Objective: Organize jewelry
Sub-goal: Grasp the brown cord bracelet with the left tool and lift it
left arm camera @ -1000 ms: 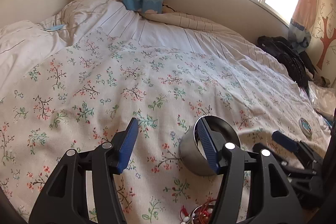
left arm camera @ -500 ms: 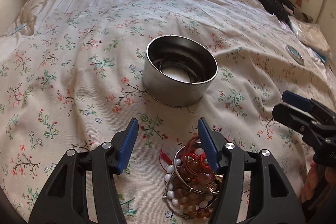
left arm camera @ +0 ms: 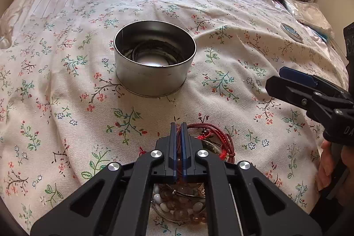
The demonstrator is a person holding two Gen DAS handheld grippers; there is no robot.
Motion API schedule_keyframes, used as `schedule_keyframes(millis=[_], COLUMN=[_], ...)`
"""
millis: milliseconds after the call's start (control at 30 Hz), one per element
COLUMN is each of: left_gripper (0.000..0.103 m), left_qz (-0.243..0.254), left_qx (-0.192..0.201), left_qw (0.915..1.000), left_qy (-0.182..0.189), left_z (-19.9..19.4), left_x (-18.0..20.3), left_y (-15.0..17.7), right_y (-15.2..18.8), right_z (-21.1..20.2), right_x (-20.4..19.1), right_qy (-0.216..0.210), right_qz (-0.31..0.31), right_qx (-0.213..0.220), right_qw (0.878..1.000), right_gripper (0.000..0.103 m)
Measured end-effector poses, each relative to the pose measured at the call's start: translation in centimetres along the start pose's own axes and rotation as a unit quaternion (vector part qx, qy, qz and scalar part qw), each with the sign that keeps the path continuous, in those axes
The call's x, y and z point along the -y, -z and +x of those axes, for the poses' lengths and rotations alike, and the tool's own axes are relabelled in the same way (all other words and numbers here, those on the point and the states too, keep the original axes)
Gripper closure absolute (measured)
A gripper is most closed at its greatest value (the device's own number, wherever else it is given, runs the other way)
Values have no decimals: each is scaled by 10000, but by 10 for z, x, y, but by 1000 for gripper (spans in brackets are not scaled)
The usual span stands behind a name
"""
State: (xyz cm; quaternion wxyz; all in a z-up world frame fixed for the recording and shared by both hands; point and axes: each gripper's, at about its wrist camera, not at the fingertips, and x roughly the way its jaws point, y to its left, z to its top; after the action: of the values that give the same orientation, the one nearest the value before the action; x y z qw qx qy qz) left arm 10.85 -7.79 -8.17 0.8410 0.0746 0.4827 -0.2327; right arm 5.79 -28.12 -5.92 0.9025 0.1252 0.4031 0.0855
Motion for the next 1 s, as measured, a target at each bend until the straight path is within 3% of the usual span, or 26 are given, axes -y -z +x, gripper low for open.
schedule_keyframes(millis=[100, 300, 633, 867, 1000], left_gripper=[100, 100, 100, 100, 100], left_qz=[-247, -902, -1356, -1547, -1558], left_qx=[218, 773, 1241, 1126, 1020], left_qw=[9994, 9928, 9826, 9815, 9824], left_qy=[-65, 186, 265, 0, -117], left_z=[-9, -34, -53, -47, -43], left_x=[-10, -35, -50, -60, -63], left_y=[-3, -6, -6, -5, -3], right_y=[0, 2, 12, 21, 18], right_z=[1, 4, 19, 36, 40], right_x=[0, -8, -34, -60, -62], right_qy=[-8, -77, -307, -317, -206], right_qz=[-19, -164, -739, -1333, -1360], right_qx=[-21, -110, -479, -779, -719], right_qw=[10000, 9998, 9956, 9875, 9879], right_gripper=[25, 25, 25, 25, 25])
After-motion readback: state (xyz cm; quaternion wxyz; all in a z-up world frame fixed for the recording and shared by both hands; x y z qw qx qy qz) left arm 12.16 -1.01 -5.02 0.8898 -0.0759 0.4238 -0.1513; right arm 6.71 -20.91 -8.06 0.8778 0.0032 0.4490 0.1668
